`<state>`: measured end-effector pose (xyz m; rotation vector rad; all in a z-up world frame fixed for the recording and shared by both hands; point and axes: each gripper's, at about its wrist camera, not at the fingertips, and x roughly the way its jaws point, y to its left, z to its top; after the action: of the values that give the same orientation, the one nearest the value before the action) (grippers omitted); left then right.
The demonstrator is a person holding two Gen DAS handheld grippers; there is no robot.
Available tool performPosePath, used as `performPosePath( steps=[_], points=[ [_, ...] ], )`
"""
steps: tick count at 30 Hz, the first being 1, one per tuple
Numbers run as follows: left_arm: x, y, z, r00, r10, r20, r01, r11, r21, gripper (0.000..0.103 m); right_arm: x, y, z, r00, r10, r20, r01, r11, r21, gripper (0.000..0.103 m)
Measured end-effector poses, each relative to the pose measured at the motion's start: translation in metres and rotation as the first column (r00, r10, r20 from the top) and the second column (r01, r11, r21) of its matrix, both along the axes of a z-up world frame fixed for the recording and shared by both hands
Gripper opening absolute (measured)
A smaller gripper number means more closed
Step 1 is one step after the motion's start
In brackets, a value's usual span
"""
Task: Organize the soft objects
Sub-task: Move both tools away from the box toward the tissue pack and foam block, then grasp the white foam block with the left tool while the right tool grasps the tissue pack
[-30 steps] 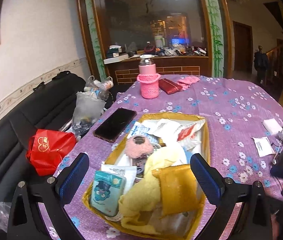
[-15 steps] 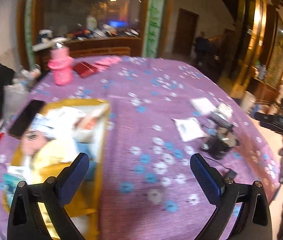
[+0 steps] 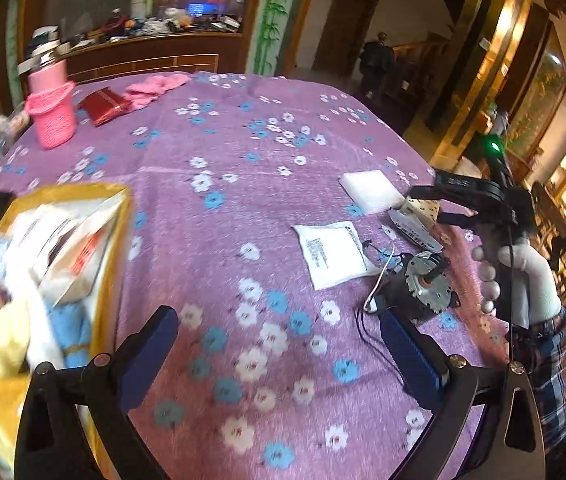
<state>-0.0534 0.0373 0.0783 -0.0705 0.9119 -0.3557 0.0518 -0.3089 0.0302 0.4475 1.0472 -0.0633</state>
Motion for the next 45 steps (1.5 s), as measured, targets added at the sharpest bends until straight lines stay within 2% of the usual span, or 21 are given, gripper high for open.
performPosePath(
  steps=[3,7,9,10,13,16,19,22,24,25,28,29,32,34,36,40,42,43,44,45],
  points=[
    [0.010,-0.012,0.000,0.999,-0.039,0.003,0.039,0.999,0.024,0.102,0.004,0.004,-0.005,1.000,0.009,0.029,-0.008,1.000,-0.019,0.082],
    [0.019,-0.035,0.003,0.993,-0.114,0.010,0.114,0.993,0.011,0.102,0.005,0.001,-0.007,0.996,0.046,0.072,-0.044,0.998,-0.036,0.081],
    [0.017,-0.049,0.002,0.988,-0.152,0.021,0.152,0.988,0.000,0.102,0.006,0.002,-0.007,0.997,0.039,0.065,-0.032,0.994,-0.104,0.061],
    [0.017,-0.054,0.000,0.986,-0.165,0.019,0.165,0.986,-0.005,0.102,0.005,0.001,-0.007,0.997,0.040,0.068,-0.032,0.993,-0.115,0.061],
    [0.015,-0.068,-0.008,0.981,-0.194,-0.005,0.194,0.980,-0.034,0.102,0.001,-0.010,-0.005,0.997,0.015,0.075,-0.011,0.999,-0.050,0.053],
    [0.023,-0.073,-0.003,0.978,-0.206,-0.022,0.205,0.978,-0.050,0.102,-0.005,-0.025,-0.003,0.995,-0.025,0.091,0.023,0.999,0.026,0.052],
    [0.043,-0.078,0.011,0.978,-0.210,-0.006,0.209,0.977,-0.052,0.102,-0.011,-0.037,0.003,0.991,-0.055,0.122,0.046,0.996,0.076,0.052],
    [0.077,-0.102,0.016,0.963,-0.268,0.024,0.268,0.963,0.013,0.102,-0.013,-0.042,0.006,0.988,-0.067,0.140,0.052,0.993,0.109,0.052],
    [0.101,-0.128,0.006,0.926,-0.377,0.008,0.375,0.922,0.092,0.102,-0.013,-0.045,0.005,0.987,-0.072,0.142,0.053,0.990,0.132,0.052],
    [0.108,-0.136,0.001,0.915,-0.403,0.007,0.399,0.908,0.128,0.102,-0.013,-0.046,0.004,0.987,-0.074,0.141,0.054,0.989,0.140,0.052],
    [0.131,-0.162,-0.019,0.861,-0.508,0.011,0.491,0.838,0.239,0.101,-0.011,-0.050,0.001,0.988,-0.077,0.134,0.054,0.985,0.165,0.052],
    [0.138,-0.168,-0.026,0.840,-0.543,0.001,0.526,0.813,0.249,0.101,-0.011,-0.051,0.000,0.988,-0.076,0.134,0.052,0.984,0.173,0.052],
    [0.153,-0.178,-0.046,0.794,-0.605,-0.049,0.593,0.755,0.281,0.101,-0.010,-0.052,0.001,0.988,-0.075,0.135,0.049,0.981,0.186,0.053],
    [0.161,-0.185,-0.056,0.774,-0.629,-0.079,0.622,0.731,0.281,0.101,-0.010,-0.051,0.002,0.987,-0.073,0.142,0.044,0.979,0.199,0.053],
    [0.169,-0.189,-0.060,0.765,-0.638,-0.084,0.635,0.726,0.266,0.101,-0.010,-0.050,0.004,0.986,-0.072,0.151,0.040,0.978,0.203,0.053],
    [0.183,-0.199,-0.070,0.754,-0.649,-0.106,0.656,0.735,0.171,0.101,-0.010,-0.048,0.005,0.985,-0.067,0.159,0.033,0.978,0.207,0.053],
    [0.176,-0.203,-0.072,0.750,-0.658,-0.076,0.659,0.730,0.182,0.099,-0.010,-0.049,0.005,0.985,-0.068,0.160,0.034,0.978,0.206,0.053],
    [0.174,-0.205,-0.069,0.752,-0.655,-0.074,0.656,0.732,0.183,0.087,-0.010,-0.049,0.005,0.985,-0.069,0.158,0.036,0.978,0.205,0.053],
    [0.175,-0.204,-0.065,0.767,-0.638,-0.068,0.638,0.749,0.176,0.072,-0.009,-0.049,0.005,0.985,-0.074,0.158,0.041,0.978,0.204,0.053],
    [0.177,-0.204,-0.062,0.778,-0.623,-0.076,0.626,0.761,0.170,0.072,-0.009,-0.049,0.005,0.985,-0.076,0.156,0.044,0.979,0.201,0.053]
  ],
)
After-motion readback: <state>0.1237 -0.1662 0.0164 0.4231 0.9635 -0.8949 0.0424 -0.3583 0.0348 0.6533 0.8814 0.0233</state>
